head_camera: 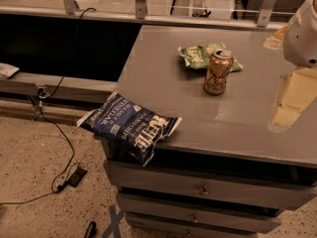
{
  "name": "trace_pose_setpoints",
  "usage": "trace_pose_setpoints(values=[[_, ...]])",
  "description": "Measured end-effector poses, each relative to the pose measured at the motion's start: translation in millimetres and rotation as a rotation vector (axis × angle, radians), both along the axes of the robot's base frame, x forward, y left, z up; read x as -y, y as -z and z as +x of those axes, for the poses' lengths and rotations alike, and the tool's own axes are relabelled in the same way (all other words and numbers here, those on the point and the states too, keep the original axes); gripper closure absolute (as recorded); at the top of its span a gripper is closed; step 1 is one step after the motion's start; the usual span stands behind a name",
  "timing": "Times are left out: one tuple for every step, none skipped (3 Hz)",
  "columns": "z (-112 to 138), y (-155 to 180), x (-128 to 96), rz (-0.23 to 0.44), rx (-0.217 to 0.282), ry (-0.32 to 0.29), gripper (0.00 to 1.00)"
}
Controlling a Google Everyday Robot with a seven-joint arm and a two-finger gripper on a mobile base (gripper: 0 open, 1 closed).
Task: Move orange can near blue chip bag
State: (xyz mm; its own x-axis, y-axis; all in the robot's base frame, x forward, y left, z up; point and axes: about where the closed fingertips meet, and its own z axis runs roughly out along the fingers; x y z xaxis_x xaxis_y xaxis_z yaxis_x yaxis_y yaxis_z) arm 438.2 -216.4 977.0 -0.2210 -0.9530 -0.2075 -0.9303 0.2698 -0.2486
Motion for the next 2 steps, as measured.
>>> trace_pose_setpoints(values=[[0.0, -0.1, 0.0, 0.0, 0.0, 0.0, 0.0], [3.6, -3.5, 0.2, 0.006, 0.026, 0.007, 0.0]])
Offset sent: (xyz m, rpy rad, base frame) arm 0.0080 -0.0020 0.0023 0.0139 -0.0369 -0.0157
